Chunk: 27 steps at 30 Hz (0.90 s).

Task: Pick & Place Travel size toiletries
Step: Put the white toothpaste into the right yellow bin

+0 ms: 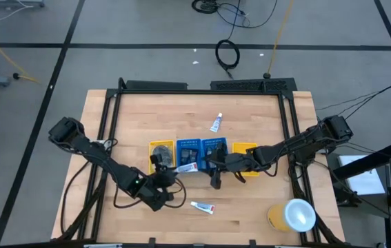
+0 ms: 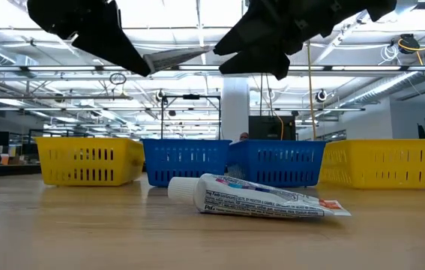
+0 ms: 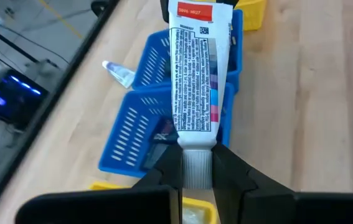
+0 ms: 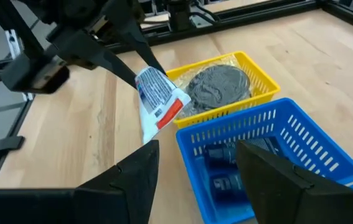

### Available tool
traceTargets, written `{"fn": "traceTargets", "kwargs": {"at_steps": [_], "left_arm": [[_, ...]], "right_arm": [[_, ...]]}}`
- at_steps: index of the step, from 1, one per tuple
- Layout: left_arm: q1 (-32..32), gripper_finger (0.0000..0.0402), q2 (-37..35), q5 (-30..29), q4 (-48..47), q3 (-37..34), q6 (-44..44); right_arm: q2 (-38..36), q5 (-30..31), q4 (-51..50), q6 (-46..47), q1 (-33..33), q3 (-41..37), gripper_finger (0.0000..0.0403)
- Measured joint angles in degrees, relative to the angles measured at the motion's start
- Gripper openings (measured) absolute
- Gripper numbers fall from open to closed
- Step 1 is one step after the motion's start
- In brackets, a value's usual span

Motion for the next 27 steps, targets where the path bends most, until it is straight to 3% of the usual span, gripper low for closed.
{"fn": "traceTargets", "kwargs": {"at_steps": [10,27], "left_arm": [[0.9,0.0039,0.0,-3.3,-0.2,0.0,4.1],[1.0,0.0039,0.0,-3.9,0.0,0.0,4.3]], "right_arm": [[0.0,0.1,2.1,-0.3,-0.2,0.0,0.0192],[-1.1,-1.8,3.9,-0.2,-0.8,0.0,0.0165]]}}
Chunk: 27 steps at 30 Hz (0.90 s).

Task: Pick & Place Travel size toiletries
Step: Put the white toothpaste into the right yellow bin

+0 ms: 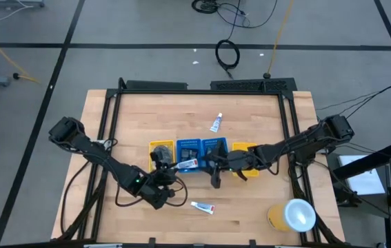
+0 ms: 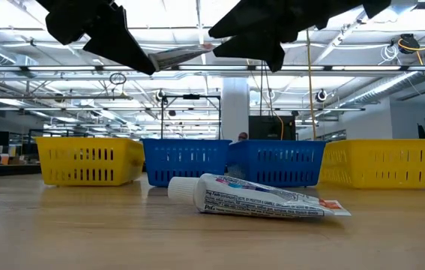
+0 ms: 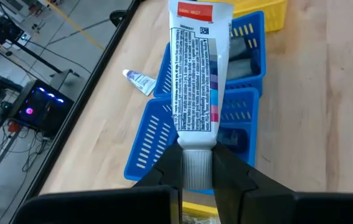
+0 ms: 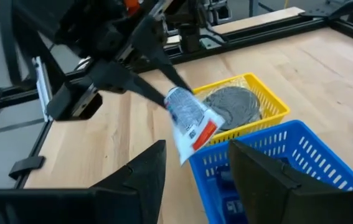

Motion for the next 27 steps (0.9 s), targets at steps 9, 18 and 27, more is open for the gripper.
{"fn": "traceTargets", "kwargs": {"at_steps": [9,18,27], "left_arm": [[0.0,0.0039,0.0,0.0,0.2,0.0,0.0],[0.0,0.0039,0.0,-0.7,0.3,0.0,0.3],[0.0,0.0039,0.0,-0.8,0.4,0.0,0.2]], "right_arm": [[0.0,-3.4,0.7,0.7,-1.6,0.0,0.0129],[2.2,-4.3,3.9,0.1,-2.1,0.0,0.0094],[1.9,-6.8,3.6,-4.6,-2.2,-0.1,0.0007]]}}
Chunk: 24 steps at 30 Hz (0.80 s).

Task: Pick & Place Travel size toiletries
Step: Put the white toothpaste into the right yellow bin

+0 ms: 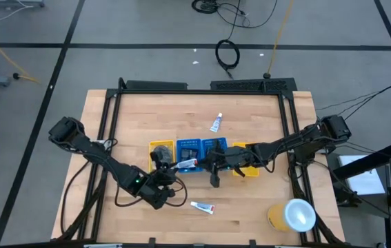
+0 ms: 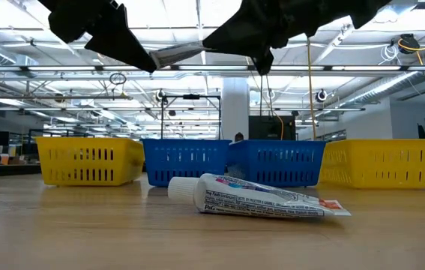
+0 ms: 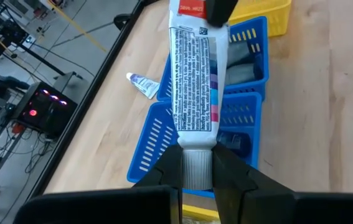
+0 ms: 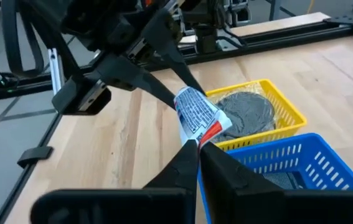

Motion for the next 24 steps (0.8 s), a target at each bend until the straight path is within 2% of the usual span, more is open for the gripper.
{"fn": "traceTargets", "kwargs": {"at_steps": [2,11,20,24], "left_arm": [[0.0,0.0046,0.0,-0.1,0.0,0.0,-0.2],[0.0,0.0128,0.0,1.8,-0.2,0.0,-0.3],[-0.3,0.0181,0.0,2.1,-0.7,0.0,-1.9],[-0.3,0.0193,0.0,2.1,-0.7,0.0,-2.4]], "right_arm": [[0.0,-0.2,0.0,-0.5,0.0,0.0,0.0003],[-0.1,0.0,-2.7,-1.1,0.0,0.0,0.0001],[-3.8,5.7,-11.2,-1.1,0.0,0.0,0.0000],[-8.3,9.1,-19.5,-0.2,0.4,0.0,0.0000]]}}
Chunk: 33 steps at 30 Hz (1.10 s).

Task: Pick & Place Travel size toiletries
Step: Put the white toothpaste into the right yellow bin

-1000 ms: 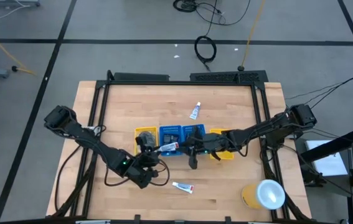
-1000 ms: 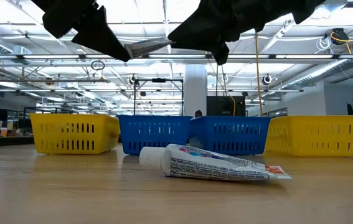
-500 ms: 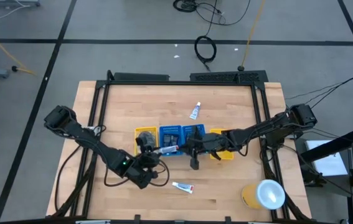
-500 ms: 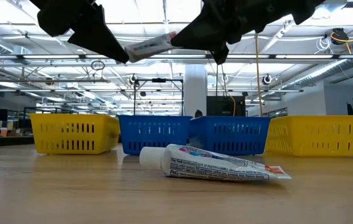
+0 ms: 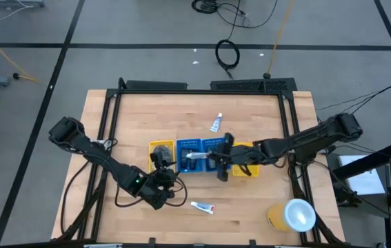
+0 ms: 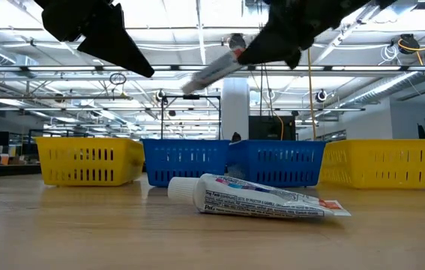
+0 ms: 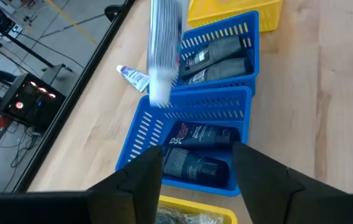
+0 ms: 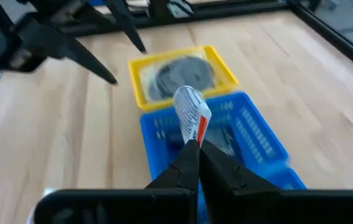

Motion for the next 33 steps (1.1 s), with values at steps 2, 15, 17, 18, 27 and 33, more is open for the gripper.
{"fn": "traceTargets", "kwargs": {"at_steps": [2,15,17,18,27,33], "left_arm": [[0.0,0.0194,0.0,0.0,0.0,0.0,-0.4],[0.4,0.0196,0.0,0.1,-0.1,0.0,0.1],[0.4,0.0195,0.0,0.1,0.0,0.0,0.5],[0.4,0.0196,0.0,0.1,0.0,0.0,0.5],[1.1,0.0196,0.0,0.1,0.1,0.0,0.5],[1.1,0.0196,0.0,0.1,0.2,0.0,0.1]], "right_arm": [[-3.3,1.1,-6.3,1.7,0.2,0.0,0.0000],[-23.0,2.2,-45.6,21.6,3.3,0.0,0.0000],[-24.6,1.2,-51.2,25.8,4.0,0.0,0.0000],[-25.0,1.3,-53.5,27.9,4.3,0.0,0.0000],[-23.9,-1.9,-59.7,34.6,5.7,0.0,0.0000],[-22.4,-1.8,-59.8,34.1,5.6,0.0,0.0000]]}}
